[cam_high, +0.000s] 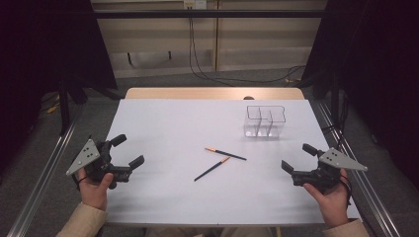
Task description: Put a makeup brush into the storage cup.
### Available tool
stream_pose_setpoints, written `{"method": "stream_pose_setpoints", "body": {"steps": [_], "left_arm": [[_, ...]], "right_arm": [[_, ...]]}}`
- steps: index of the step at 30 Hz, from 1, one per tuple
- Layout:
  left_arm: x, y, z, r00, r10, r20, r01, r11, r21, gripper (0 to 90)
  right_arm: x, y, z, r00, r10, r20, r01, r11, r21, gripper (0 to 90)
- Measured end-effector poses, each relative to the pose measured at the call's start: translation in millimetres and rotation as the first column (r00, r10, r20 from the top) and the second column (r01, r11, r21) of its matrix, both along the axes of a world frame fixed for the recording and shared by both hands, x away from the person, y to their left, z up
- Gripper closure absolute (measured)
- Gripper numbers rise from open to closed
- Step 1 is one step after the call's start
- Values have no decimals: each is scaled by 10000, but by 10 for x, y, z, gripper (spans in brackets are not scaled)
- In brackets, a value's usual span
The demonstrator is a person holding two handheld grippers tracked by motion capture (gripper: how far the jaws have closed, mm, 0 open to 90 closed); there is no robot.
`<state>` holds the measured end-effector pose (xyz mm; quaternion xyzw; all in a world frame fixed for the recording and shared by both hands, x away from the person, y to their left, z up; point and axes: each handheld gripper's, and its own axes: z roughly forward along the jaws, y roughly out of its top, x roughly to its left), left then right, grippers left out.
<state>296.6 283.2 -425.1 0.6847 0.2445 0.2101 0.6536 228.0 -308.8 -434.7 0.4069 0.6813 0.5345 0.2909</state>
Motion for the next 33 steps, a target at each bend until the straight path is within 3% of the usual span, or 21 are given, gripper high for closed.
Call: {"method": "stream_pose_setpoints", "body": {"steps": [14,18,33], "left_arm": [[3,-16,5,10000,-22,15,22,10000,-72,3],[29,-31,15,10000,-42,26,42,9999,-99,3],[95,-260,20,9984,-557,-83,556,9983,-147,1]], "right_arm": [[1,-2,17,9999,9,145,-10,10000,96,14],[14,16,-7,9998,182,111,-181,9998,-74,16],[-45,15,33,9984,278,485,-282,9996,66,14]]}}
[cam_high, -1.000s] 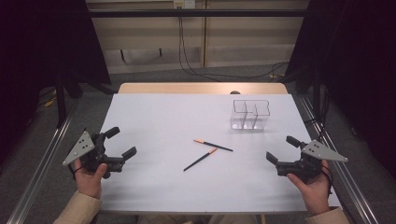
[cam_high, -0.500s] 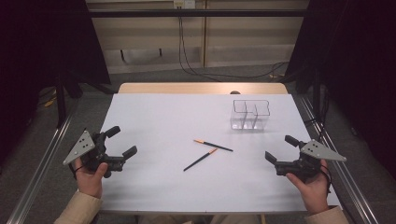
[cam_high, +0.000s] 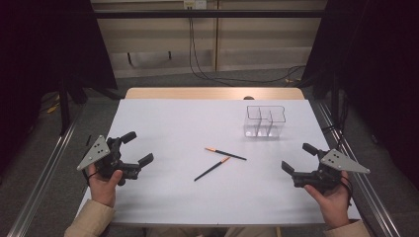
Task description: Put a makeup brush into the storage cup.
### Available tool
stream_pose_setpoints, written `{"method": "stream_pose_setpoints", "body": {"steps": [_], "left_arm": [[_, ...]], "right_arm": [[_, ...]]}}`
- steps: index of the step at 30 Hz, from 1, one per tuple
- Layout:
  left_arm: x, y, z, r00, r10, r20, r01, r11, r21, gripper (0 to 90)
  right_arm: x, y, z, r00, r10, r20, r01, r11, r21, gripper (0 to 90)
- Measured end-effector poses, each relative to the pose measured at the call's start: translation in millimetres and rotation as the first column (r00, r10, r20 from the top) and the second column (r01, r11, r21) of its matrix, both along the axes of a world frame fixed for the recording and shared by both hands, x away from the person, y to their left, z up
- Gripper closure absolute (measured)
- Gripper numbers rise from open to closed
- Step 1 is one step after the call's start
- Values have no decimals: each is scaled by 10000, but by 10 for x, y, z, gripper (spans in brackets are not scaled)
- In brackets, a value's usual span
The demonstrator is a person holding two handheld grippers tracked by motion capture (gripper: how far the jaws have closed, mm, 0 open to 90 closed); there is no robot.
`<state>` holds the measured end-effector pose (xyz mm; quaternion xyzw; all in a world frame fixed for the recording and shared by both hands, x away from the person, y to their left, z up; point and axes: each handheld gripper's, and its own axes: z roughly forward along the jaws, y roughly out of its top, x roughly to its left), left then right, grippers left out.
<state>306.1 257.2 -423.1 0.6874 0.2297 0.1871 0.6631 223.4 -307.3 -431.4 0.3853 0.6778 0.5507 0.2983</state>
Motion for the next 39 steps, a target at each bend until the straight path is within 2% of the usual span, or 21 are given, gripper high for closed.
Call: {"method": "stream_pose_setpoints", "body": {"steps": [5,10,19,20,28,34,39], "left_arm": [[42,-168,-1,9992,-356,-162,355,9993,-83,1],[73,-329,10,9976,-677,-140,678,9977,74,1],[180,-633,17,9948,-997,-191,1000,9949,152,1],[195,-673,19,9948,-999,-220,1005,9946,274,1],[267,-913,-22,9913,-1199,-537,1226,9912,495,1],[297,-1050,-34,9889,-1373,-567,1395,9895,368,1],[311,-1151,-21,9865,-1545,-542,1568,9867,418,1]], "right_arm": [[-6,3,-11,10000,23,-55,-23,10000,23,14],[-35,13,9,9999,73,79,-73,10000,-51,14],[-24,24,10,9998,167,56,-167,9999,-46,14],[-20,27,9,9998,180,45,-179,9998,-57,14],[-1,41,4,9995,318,66,-318,9995,-34,14],[2,32,3,9995,309,55,-309,9995,6,14],[-1,37,3,9994,345,69,-344,9994,-32,14]]}}
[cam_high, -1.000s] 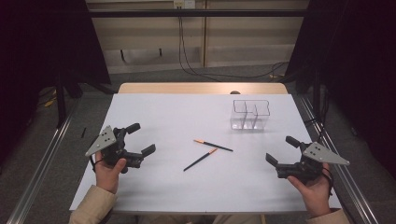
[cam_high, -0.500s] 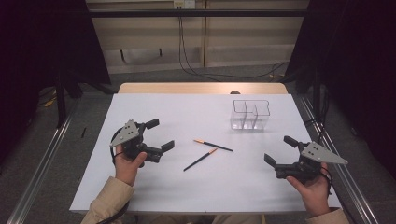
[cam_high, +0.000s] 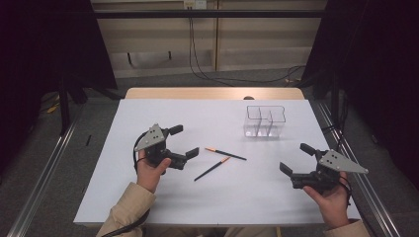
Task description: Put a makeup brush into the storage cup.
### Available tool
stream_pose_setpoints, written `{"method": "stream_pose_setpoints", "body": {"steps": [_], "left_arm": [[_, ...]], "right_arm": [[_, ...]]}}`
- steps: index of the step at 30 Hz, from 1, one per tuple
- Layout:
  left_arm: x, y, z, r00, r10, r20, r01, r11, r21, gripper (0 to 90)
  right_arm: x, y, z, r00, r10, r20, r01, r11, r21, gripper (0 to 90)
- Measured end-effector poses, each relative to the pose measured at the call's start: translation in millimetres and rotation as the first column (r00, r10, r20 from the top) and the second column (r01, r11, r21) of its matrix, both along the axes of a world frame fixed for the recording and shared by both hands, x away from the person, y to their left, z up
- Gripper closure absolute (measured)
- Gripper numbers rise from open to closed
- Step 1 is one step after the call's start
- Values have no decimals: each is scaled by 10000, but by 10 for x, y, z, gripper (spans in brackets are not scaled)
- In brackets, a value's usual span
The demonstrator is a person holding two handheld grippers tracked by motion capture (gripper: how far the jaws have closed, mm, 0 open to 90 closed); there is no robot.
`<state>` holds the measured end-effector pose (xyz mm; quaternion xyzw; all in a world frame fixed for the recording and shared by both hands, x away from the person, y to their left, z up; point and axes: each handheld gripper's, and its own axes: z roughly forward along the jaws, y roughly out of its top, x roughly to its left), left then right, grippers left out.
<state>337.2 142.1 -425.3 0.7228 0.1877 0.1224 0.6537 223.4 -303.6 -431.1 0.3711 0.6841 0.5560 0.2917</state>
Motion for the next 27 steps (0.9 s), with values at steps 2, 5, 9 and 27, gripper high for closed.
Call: {"method": "stream_pose_setpoints", "body": {"steps": [2,5,9,27], "left_arm": [[7,-45,2,10000,-51,-73,53,9997,224,1],[17,-103,-12,9994,-57,-340,78,9981,611,1],[20,-174,-41,9987,-47,-509,100,9944,1053,0],[46,-459,-67,9839,-28,-1785,664,9338,3516,0]], "right_arm": [[-1,-1,0,10000,-3,0,3,10000,5,15],[-2,-3,0,10000,-17,-2,17,10000,6,14],[-3,-2,2,10000,3,6,-3,10000,-12,15],[6,8,1,9999,111,14,-110,9999,-80,17]]}}
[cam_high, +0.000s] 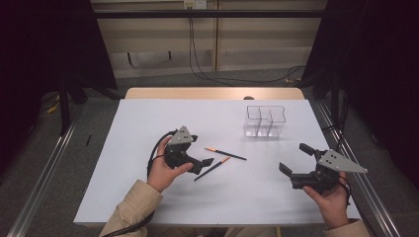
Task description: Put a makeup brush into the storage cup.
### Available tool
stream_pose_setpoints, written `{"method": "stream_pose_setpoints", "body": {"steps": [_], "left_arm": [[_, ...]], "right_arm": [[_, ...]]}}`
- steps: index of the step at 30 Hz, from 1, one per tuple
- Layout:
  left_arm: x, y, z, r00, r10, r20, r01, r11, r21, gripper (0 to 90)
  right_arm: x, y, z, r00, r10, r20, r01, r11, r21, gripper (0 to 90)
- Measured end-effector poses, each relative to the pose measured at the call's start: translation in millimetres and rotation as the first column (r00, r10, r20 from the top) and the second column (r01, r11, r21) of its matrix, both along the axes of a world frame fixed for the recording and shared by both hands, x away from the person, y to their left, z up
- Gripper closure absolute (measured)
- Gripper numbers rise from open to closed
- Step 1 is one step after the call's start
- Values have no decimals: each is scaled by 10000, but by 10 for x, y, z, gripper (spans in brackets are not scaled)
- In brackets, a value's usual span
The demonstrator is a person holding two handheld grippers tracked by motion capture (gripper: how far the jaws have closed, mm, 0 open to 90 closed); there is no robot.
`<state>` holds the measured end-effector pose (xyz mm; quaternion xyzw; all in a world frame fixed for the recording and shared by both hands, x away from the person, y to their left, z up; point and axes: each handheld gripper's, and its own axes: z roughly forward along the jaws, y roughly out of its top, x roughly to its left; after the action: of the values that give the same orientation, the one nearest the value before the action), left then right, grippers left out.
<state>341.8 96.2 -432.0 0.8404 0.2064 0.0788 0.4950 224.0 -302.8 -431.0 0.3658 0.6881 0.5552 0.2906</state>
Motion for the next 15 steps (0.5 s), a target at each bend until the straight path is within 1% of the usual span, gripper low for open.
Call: {"method": "stream_pose_setpoints", "body": {"steps": [5,7,9,11,12,13,15], "left_arm": [[18,-42,-14,9990,9,-457,17,9984,566,0],[28,-62,-19,9979,79,-640,-23,9962,870,0],[38,-82,-22,9965,29,-835,66,9935,1134,0],[45,-109,-19,9946,-12,-1035,168,9886,1494,1],[52,-122,-16,9929,-81,-1188,286,9847,1718,1],[51,-140,-16,9911,-71,-1328,318,9822,1851,0],[55,-168,-12,9886,-72,-1503,418,9727,2281,0]], "right_arm": [[-2,2,0,10000,7,6,-7,10000,-35,17],[-1,2,-1,10000,16,1,-16,10000,-47,17],[-1,3,-3,10000,11,-4,-11,10000,-50,17],[-1,5,-4,10000,-5,-27,5,10000,-35,17],[0,4,-4,10000,3,-20,-3,10000,-32,17],[-1,4,-3,10000,4,-23,-4,10000,-38,17],[-3,4,-3,10000,12,-9,-12,10000,-57,17]]}}
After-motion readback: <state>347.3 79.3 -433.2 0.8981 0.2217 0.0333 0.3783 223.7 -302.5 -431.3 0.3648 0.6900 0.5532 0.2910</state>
